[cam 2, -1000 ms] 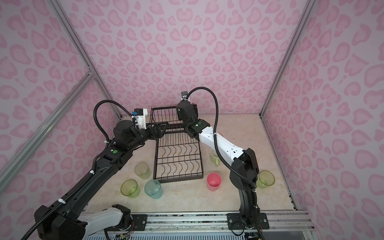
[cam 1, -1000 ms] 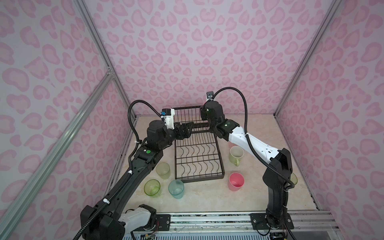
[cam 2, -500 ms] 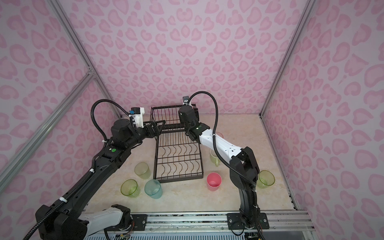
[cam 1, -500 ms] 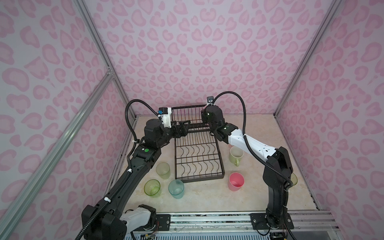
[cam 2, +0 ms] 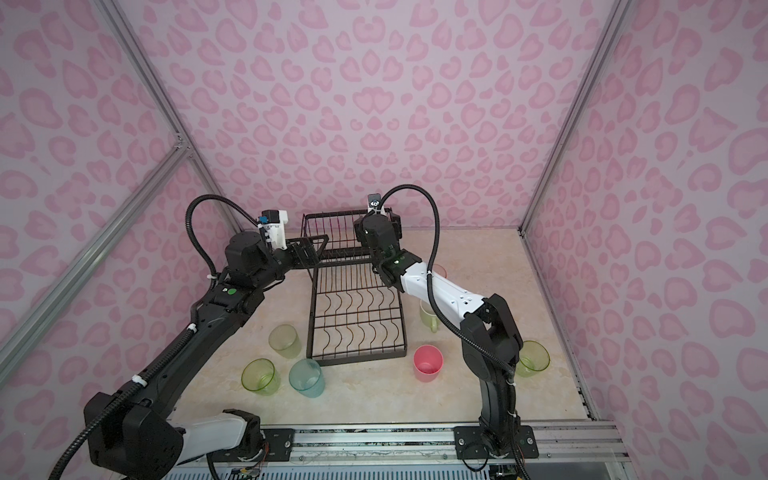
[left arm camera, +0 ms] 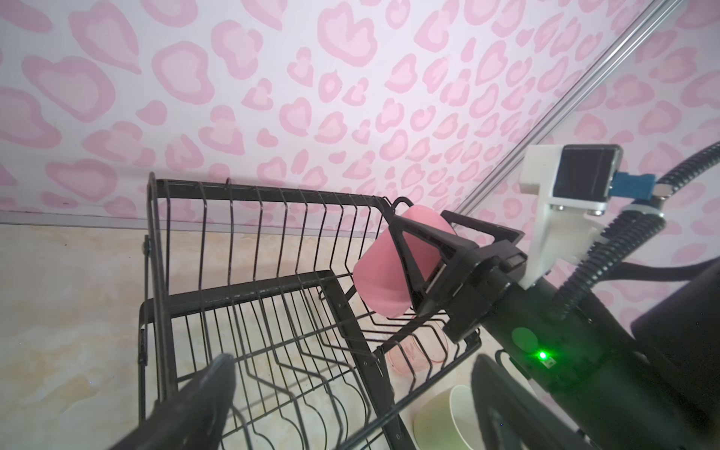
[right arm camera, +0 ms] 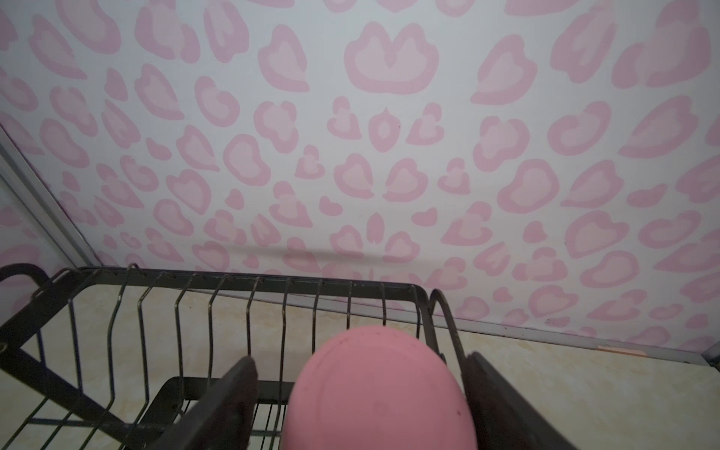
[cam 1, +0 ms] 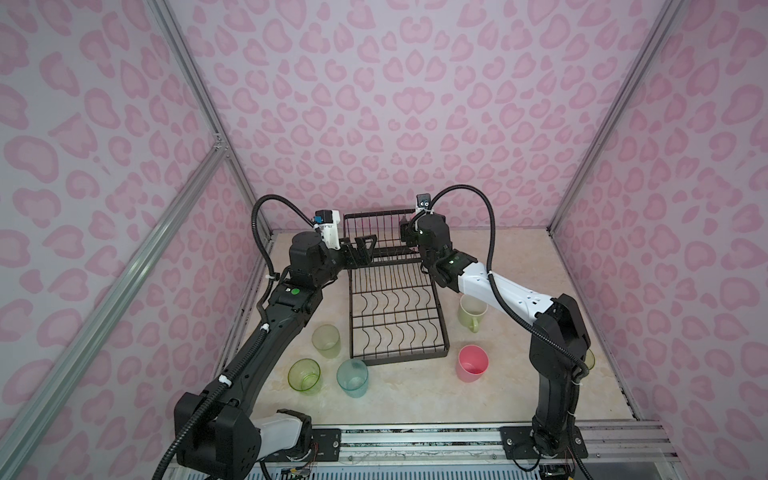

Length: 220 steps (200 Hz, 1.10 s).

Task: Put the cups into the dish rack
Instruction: 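Lower the pink cup upside down into the upper rack tier with the right gripper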

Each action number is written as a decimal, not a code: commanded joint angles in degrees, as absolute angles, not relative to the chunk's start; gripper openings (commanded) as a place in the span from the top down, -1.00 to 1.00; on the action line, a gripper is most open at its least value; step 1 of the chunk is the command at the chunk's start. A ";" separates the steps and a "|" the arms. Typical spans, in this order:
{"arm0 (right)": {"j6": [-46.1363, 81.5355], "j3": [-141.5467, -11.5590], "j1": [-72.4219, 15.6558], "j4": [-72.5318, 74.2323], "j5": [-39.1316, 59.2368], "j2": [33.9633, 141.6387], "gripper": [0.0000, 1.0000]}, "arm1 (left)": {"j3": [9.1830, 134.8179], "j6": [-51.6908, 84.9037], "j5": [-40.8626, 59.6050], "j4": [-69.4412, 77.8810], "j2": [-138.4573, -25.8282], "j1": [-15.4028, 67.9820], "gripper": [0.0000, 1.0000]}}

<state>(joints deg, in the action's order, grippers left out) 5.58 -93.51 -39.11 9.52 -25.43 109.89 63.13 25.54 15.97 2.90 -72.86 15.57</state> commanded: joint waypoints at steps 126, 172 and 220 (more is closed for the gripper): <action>7.96 -92.70 -38.94 3.46 -20.69 96.10 -0.97 | 65.78 35.33 -0.94 -18.77 -71.96 12.45 -0.97; 6.41 -87.17 -39.04 1.39 -17.94 88.79 -0.92 | 66.08 35.77 -8.25 -30.37 -67.15 12.44 -0.94; 5.51 -78.47 -39.53 -4.18 -15.88 81.67 -0.85 | 64.45 35.78 -11.81 -41.07 -64.19 12.33 -0.94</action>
